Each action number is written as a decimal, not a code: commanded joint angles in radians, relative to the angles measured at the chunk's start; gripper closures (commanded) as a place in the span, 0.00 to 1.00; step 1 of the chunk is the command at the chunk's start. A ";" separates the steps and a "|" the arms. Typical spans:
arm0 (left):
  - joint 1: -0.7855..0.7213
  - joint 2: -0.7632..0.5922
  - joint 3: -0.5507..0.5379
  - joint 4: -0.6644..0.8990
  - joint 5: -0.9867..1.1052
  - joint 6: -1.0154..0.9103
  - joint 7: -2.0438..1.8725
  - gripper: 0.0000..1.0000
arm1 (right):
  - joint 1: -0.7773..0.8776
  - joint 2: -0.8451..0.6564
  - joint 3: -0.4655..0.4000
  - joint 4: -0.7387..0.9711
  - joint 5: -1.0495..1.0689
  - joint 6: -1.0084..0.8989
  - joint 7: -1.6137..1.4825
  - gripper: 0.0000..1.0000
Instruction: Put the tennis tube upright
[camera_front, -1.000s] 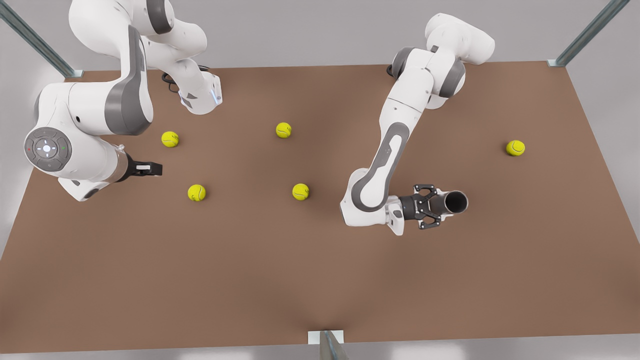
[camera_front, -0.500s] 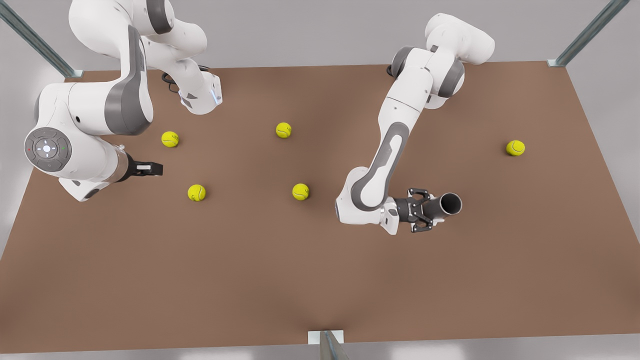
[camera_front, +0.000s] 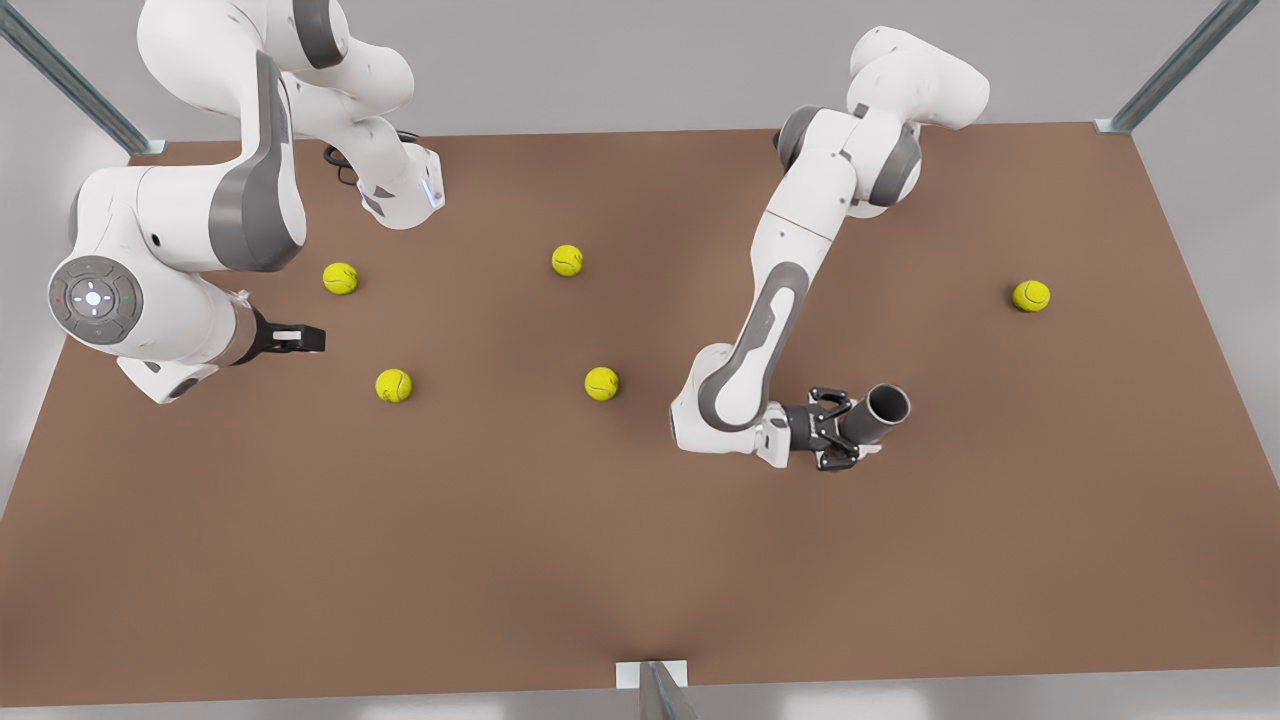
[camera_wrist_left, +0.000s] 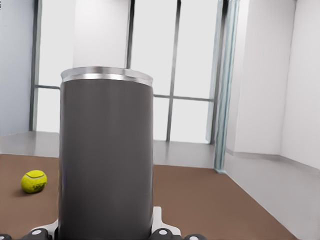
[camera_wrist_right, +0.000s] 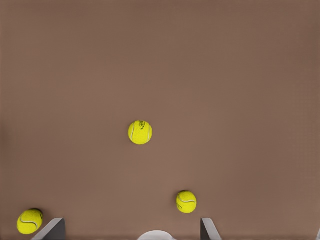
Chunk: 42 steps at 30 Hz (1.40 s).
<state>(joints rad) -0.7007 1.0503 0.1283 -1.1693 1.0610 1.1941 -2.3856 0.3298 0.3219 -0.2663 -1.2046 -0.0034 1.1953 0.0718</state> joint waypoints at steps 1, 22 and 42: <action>0.000 0.002 0.001 0.000 0.005 0.001 -0.216 0.26 | 0.000 -0.001 -0.001 0.000 0.000 0.000 0.000 0.00; -0.013 0.034 0.002 -0.007 0.005 -0.088 -0.032 0.07 | -0.003 0.002 -0.002 0.000 0.002 0.000 -0.001 0.00; -0.031 0.062 0.001 0.057 0.034 -0.051 0.043 0.00 | -0.005 0.003 -0.005 0.000 0.010 0.000 -0.020 0.00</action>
<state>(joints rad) -0.7317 1.1115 0.1284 -1.1190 1.0918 1.1259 -2.3941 0.3252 0.3257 -0.2709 -1.2046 0.0055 1.1954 0.0598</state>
